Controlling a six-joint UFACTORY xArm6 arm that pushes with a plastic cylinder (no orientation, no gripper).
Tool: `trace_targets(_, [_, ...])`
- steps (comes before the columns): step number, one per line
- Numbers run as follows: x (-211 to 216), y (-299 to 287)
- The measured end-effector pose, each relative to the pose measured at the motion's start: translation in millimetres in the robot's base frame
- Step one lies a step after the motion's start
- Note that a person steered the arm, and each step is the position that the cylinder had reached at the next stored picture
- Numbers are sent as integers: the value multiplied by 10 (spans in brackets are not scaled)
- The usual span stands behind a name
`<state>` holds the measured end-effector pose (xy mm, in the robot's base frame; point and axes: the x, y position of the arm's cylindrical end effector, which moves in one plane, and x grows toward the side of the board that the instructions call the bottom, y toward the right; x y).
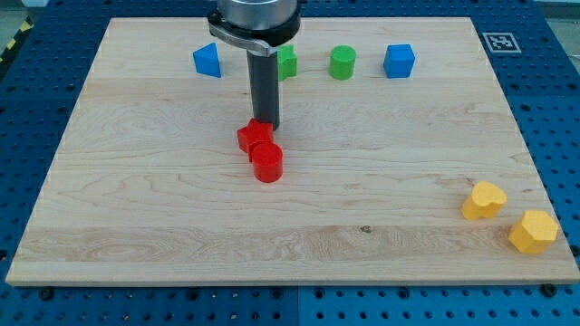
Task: Push the yellow hexagon slightly left
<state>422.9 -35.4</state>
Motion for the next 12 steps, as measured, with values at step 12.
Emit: trace_targets(12, [1589, 3636])
